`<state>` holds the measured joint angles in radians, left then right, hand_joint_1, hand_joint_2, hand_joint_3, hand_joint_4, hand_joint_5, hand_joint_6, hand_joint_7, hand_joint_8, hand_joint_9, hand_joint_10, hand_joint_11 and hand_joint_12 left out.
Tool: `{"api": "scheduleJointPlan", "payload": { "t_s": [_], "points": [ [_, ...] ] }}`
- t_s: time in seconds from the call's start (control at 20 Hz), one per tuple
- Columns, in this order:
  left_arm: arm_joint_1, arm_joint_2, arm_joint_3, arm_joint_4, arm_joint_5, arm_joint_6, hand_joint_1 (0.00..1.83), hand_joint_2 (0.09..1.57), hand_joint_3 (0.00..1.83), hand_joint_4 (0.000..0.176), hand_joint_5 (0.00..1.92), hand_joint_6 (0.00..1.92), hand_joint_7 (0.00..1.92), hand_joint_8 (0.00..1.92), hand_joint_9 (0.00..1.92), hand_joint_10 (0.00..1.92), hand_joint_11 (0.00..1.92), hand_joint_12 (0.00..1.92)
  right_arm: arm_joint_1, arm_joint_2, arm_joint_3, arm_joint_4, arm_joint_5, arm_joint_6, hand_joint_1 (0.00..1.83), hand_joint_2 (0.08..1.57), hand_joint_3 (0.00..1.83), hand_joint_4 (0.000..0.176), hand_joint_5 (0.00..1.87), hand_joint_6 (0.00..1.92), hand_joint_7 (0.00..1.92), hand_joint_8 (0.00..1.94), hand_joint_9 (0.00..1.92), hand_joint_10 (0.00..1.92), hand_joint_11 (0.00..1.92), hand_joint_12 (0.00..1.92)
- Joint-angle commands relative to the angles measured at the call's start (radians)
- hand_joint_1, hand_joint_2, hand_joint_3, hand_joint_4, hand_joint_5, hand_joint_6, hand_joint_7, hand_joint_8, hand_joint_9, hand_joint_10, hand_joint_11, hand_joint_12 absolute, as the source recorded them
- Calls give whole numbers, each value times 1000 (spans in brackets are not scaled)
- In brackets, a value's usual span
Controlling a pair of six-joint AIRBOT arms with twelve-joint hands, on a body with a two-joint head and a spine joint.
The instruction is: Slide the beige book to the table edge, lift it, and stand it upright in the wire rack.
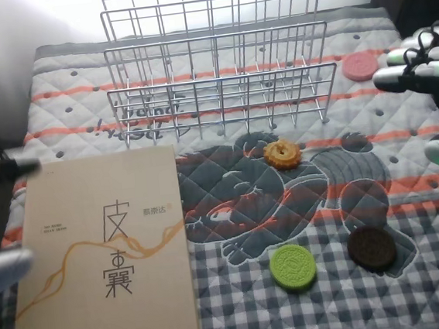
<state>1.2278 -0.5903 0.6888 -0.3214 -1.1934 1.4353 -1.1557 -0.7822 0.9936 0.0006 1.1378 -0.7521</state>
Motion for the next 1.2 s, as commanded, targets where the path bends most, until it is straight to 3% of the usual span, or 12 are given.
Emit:
{"api": "scheduleJointPlan", "payload": {
  "t_s": [0.0, 0.1, 0.2, 0.3, 0.35, 0.45, 0.55, 0.6, 0.75, 0.9, 1.1, 1.15],
  "points": [
    [-8, -4, 1, 2, -114, -8, 0, 1287, 7, 18, 537, 4, 442, 4, 367, 22, 0, 739, 18, -5, 6, 4, 112, 12, 319, 1384, 1, 14, 416, 1, 398, 0, 387, 1, 379, 104],
    [-7, -6, -1, -12, -124, -8, 0, 1273, 0, 19, 540, 2, 440, 1, 367, 10, 0, 714, 62, -27, 21, -70, 74, 58, 275, 1389, 0, 1, 424, 0, 431, 0, 425, 1, 437, 58],
    [-3, -4, -2, -21, -132, -8, 0, 1249, 0, 82, 425, 0, 361, 4, 295, 5, 0, 540, 129, -57, 38, -160, 31, 103, 222, 1386, 0, 10, 420, 1, 415, 1, 425, 1, 446, 44],
    [-2, -3, -4, -21, -130, -8, 0, 1244, 0, 94, 398, 0, 351, 2, 291, 4, 0, 531, 192, -86, 55, -259, -10, 150, 199, 1394, 4, 18, 429, 1, 431, 1, 457, 4, 496, 44],
    [-2, -3, -4, -20, -130, -8, 0, 1244, 0, 107, 386, 0, 348, 0, 292, 2, 0, 511, 231, -104, 66, -321, -35, 185, 147, 1408, 7, 0, 412, 0, 423, 0, 474, 6, 524, 47],
    [-2, -3, -5, -21, -137, -8, 0, 1240, 0, 110, 386, 1, 340, 1, 278, 2, 0, 471, 298, -134, 78, -440, -92, 231, 42, 1452, 12, 0, 362, 1, 393, 1, 420, 1, 473, 13],
    [0, -3, -5, -24, -145, -8, 0, 1227, 0, 145, 355, 0, 297, 0, 244, 0, 0, 425, 350, -171, 104, -550, -137, 314, 48, 1462, 3, 0, 365, 8, 391, 5, 393, 0, 479, 10],
    [0, -3, -5, -24, -145, -8, 0, 1227, 0, 152, 343, 0, 283, 0, 224, 0, 0, 424, 378, -194, 120, -609, -158, 362, 9, 1449, 0, 0, 388, 11, 408, 7, 402, 3, 519, 23],
    [1, -4, -5, -24, -141, -8, 0, 1206, 0, 159, 339, 3, 264, 1, 200, 0, 0, 482, 446, -247, 147, -768, -227, 445, 0, 1453, 2, 0, 396, 9, 411, 5, 442, 16, 590, 51],
    [1, -4, -5, -24, -142, -8, 0, 1215, 0, 149, 344, 4, 273, 4, 212, 5, 0, 480, 498, -297, 175, -907, -283, 529, 0, 1449, 0, 0, 341, 11, 357, 12, 338, 4, 407, 0],
    [1, -8, -4, -24, -141, -8, 0, 1211, 0, 159, 353, 5, 272, 2, 213, 4, 0, 476, 529, -341, 200, -1007, -323, 581, 0, 1466, 0, 0, 404, 8, 438, 10, 406, 11, 529, 69],
    [1, -8, -3, -24, -140, -8, 0, 1213, 0, 153, 356, 3, 270, 0, 209, 1, 0, 447, 536, -348, 203, -1032, -334, 588, 0, 1469, 1, 0, 406, 7, 437, 8, 411, 11, 553, 81]
  ]
}}
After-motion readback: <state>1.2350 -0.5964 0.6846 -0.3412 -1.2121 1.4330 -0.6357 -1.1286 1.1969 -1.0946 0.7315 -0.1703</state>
